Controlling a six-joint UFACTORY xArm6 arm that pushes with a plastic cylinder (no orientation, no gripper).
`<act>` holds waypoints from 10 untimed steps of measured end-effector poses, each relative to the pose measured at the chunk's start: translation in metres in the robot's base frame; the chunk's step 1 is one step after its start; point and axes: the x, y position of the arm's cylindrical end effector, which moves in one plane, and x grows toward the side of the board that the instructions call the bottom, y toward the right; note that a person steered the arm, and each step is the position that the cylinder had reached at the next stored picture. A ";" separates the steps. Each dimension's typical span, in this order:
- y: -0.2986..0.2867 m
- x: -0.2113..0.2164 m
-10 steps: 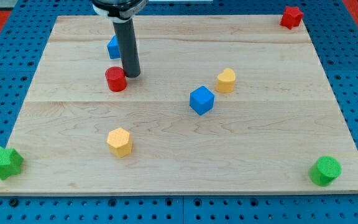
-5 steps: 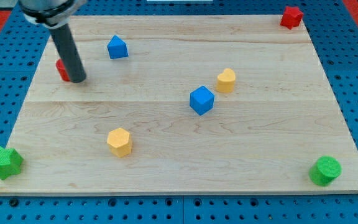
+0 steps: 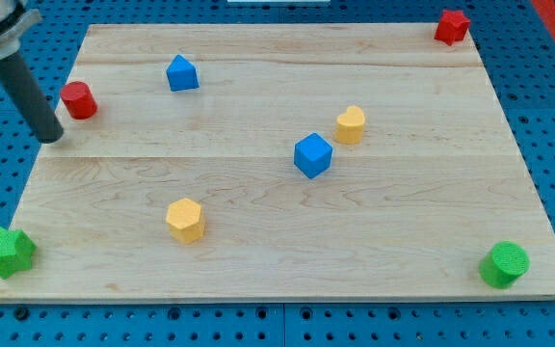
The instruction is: Move red circle to the top left
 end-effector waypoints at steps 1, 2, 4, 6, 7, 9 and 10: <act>0.001 -0.009; -0.015 -0.053; -0.025 -0.076; 0.013 -0.031; 0.043 -0.027; 0.027 -0.151; 0.026 -0.158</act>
